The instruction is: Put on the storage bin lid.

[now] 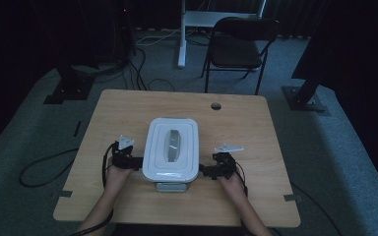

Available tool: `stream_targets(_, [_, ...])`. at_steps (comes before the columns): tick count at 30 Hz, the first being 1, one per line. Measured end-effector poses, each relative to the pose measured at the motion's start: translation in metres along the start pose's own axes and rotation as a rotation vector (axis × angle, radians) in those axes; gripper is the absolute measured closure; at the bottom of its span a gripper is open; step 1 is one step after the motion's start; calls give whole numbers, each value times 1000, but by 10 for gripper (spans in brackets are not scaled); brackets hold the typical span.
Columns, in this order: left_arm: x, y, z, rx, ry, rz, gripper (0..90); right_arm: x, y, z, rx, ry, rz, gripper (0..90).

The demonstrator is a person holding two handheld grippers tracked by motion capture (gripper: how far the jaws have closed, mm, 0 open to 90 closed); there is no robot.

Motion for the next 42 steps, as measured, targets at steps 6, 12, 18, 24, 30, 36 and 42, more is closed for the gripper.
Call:
stream_targets(6, [13,-3,-6,-8,-14,3,9,9,5,-1,12,-19,9,126])
stream_targets(12, [22,-4,-9,-9,-38,29,9,18,11,-1,26,-25,47,126])
stream_targets(18, [18,-3,-7,4,-48,53,9,29,19,2,40,-43,65,126])
stream_targets(24, [10,-1,-3,6,-29,44,9,39,27,5,51,-62,81,126])
stream_targets(30, [3,5,3,-2,-36,29,9,49,35,12,94,-92,78,126])
stream_targets(36, [-5,15,9,11,-44,6,9,61,39,13,107,-92,99,126])
stream_targets(42, [-9,21,12,33,-36,-1,9,61,49,12,158,-63,120,122])
Point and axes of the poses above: each handheld gripper's, and its own axes: y roughly backward along the jaws, z roughly out of its underside, x roughly to its right, the point moved 1 cm from there along -y, roughly forward along the jaws, and after that the axes turned 14 degrees about -y, right-handed, at the moved point
